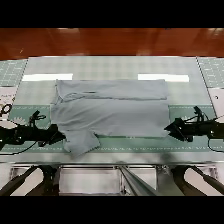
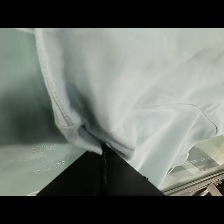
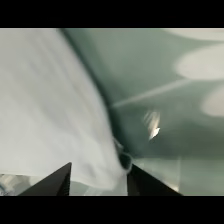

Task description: Fold the shirts.

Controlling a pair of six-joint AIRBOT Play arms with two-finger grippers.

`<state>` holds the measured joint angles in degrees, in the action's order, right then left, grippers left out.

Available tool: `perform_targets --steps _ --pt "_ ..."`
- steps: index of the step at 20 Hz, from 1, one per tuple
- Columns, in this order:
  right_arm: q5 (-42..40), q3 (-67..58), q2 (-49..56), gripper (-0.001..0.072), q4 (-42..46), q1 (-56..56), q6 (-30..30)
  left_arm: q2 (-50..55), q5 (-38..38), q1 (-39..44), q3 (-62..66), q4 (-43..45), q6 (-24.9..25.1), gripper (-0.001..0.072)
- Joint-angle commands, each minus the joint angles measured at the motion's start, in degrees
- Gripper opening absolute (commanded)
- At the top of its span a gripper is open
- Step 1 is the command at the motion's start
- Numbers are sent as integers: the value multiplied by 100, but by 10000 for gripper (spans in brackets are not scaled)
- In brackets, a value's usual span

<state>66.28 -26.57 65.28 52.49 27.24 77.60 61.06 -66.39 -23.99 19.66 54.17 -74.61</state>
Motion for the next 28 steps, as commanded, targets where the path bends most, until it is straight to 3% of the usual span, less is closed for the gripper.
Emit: perform_targets --steps 1,2,8,12,21,28 --pt "-219 -345 651 151 -413 -555 -299 4 11 2 184 20 2 17" --pt "-219 -501 667 24 -415 -671 -369 4 -46 2 372 20 2 17" --pt "57 -1915 752 24 -411 -748 -435 227 66 61 1987 -4 -105 17" --pt "55 -2874 1346 24 -697 -748 -433 1294 94 573 3320 -28 -136 17" --pt "-179 -4605 2817 24 -1010 -1084 -319 3960 48 1165 6767 -24 -1272 17" --pt "-459 -5298 3585 25 -1082 -1099 -155 4811 -59 1270 7552 -26 -1244 17"
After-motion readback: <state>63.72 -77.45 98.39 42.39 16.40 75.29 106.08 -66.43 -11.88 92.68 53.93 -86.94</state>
